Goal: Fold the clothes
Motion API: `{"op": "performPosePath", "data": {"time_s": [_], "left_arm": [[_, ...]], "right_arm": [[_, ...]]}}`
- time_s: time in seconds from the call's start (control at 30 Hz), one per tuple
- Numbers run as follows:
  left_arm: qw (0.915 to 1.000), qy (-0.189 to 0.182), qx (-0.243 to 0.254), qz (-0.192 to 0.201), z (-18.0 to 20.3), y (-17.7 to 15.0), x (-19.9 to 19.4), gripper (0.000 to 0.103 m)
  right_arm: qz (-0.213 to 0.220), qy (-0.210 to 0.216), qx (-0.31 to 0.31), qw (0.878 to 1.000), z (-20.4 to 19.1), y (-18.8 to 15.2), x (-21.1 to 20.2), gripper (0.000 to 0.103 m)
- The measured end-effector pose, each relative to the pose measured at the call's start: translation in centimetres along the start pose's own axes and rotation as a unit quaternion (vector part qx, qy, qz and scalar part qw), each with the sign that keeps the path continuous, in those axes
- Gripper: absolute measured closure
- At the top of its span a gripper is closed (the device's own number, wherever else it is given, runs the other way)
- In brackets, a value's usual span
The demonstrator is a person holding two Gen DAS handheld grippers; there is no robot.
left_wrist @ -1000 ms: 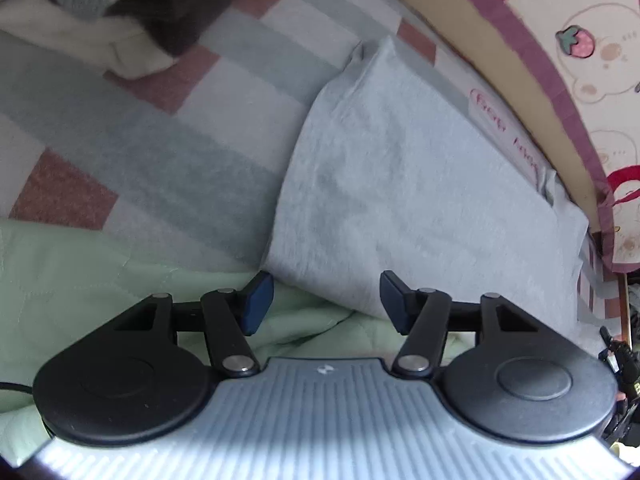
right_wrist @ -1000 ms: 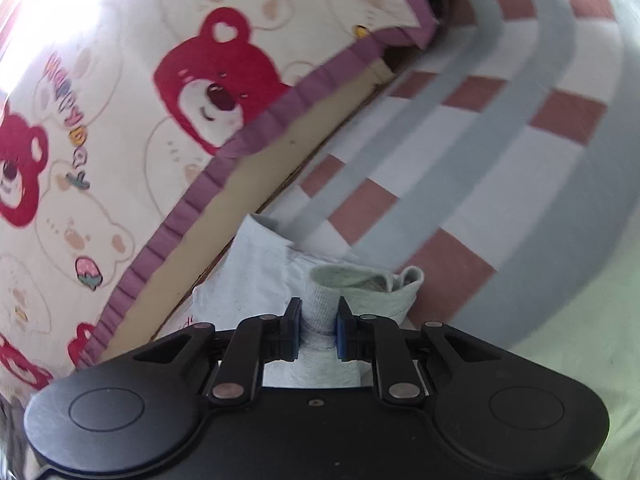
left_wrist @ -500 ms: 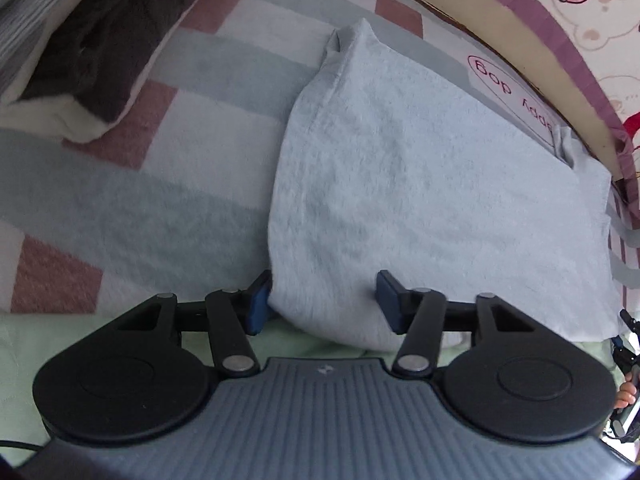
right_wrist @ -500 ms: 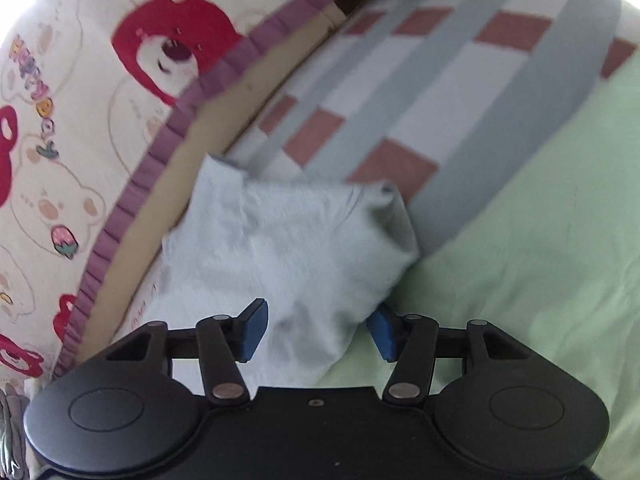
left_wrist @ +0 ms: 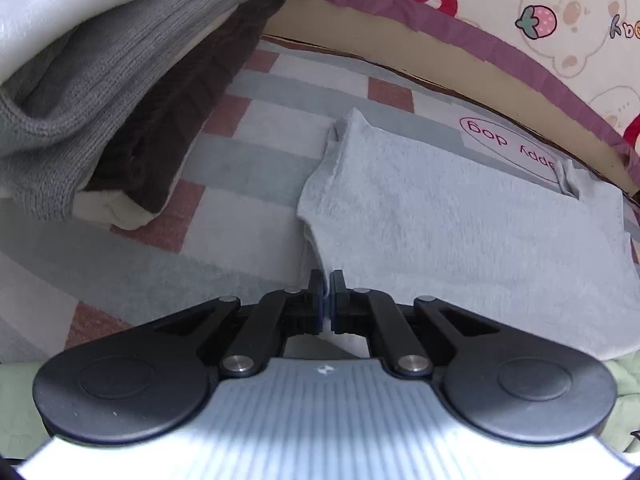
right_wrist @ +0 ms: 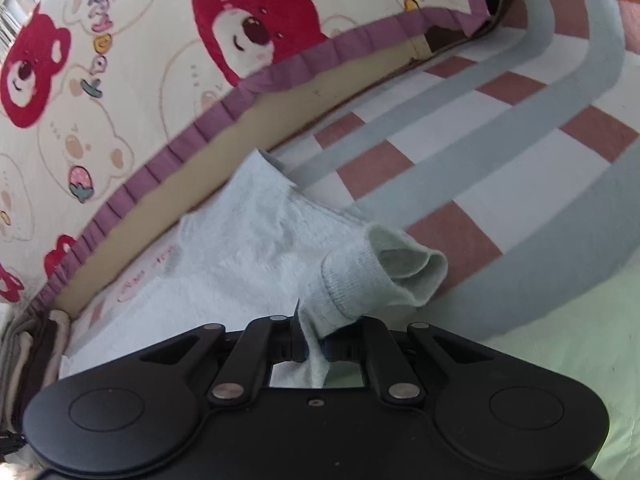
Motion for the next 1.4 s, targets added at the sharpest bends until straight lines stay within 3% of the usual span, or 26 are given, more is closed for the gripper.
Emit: {"op": "performPosePath", "data": {"time_s": [0.1, 0.27, 0.33, 0.47, 0.57, 0.67, 0.77, 0.87, 0.97, 1.07, 1.2, 1.33, 1.4], "left_arm": [[0.9999, 0.003, 0.015, 0.001, 0.6, -0.2, -0.1, 0.101], [0.9985, -0.040, -0.031, 0.020, -1.1, 0.8, -3.7, 0.101], [0.9986, -0.042, -0.033, 0.002, -1.2, 0.4, -4.1, 0.101], [0.9993, -0.003, -0.003, -0.038, -0.7, -0.9, -2.1, 0.100], [0.9990, 0.001, -0.010, -0.044, -0.8, -1.1, -1.6, 0.100], [0.9990, 0.002, 0.000, -0.044, -0.3, -1.0, -1.8, 0.100], [0.9987, 0.005, 0.012, -0.050, -0.1, -1.2, -1.7, 0.101], [0.9981, 0.015, 0.013, -0.059, -0.5, -1.7, -1.6, 0.100], [0.9971, 0.039, 0.015, -0.064, -1.3, -1.7, -2.1, 0.101], [0.9954, 0.063, 0.017, -0.069, -2.0, -1.8, -2.6, 0.099], [0.9928, 0.091, 0.022, -0.074, -2.6, -1.8, -3.3, 0.099], [0.9950, 0.065, 0.054, -0.053, 0.6, -0.4, -4.0, 0.093], [0.9953, 0.052, 0.069, -0.043, 2.2, 0.3, -4.4, 0.088]], "right_arm": [[0.002, 0.005, 0.000, 1.000, 0.2, -0.4, -0.1, 0.096], [0.056, 0.092, 0.019, 0.994, -0.8, 3.0, -3.7, 0.098], [0.041, 0.056, -0.015, 0.997, -1.0, 3.3, -3.6, 0.099], [-0.023, -0.034, -0.063, 0.997, -1.0, 1.1, -0.8, 0.099], [-0.023, -0.042, -0.063, 0.997, -1.2, 1.0, -0.8, 0.099], [0.020, -0.010, -0.074, 0.997, -2.3, 2.8, -3.2, 0.100], [0.019, -0.051, -0.130, 0.990, -3.0, 2.9, -3.4, 0.100], [-0.013, -0.090, -0.121, 0.988, -1.7, 1.3, -2.0, 0.100], [-0.021, -0.102, -0.118, 0.988, -1.3, 0.6, -1.7, 0.100], [0.000, -0.093, -0.130, 0.987, -2.6, 1.5, -2.7, 0.100], [0.005, -0.108, -0.184, 0.977, -4.2, 1.9, -2.9, 0.100], [-0.039, -0.147, -0.141, 0.978, -1.7, -0.3, -0.9, 0.100], [-0.040, -0.154, -0.137, 0.978, -1.4, -0.9, -0.6, 0.100]]}}
Point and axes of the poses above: each gripper's, at about its wrist camera, not at the fingertips, and x roughly the way its jaws point, z to its right, y to its top, the point moved 2 cm from there along x, roughly the way its jaws point, and after that the axes turned 5 degrees about y, right-handed, at the moved point
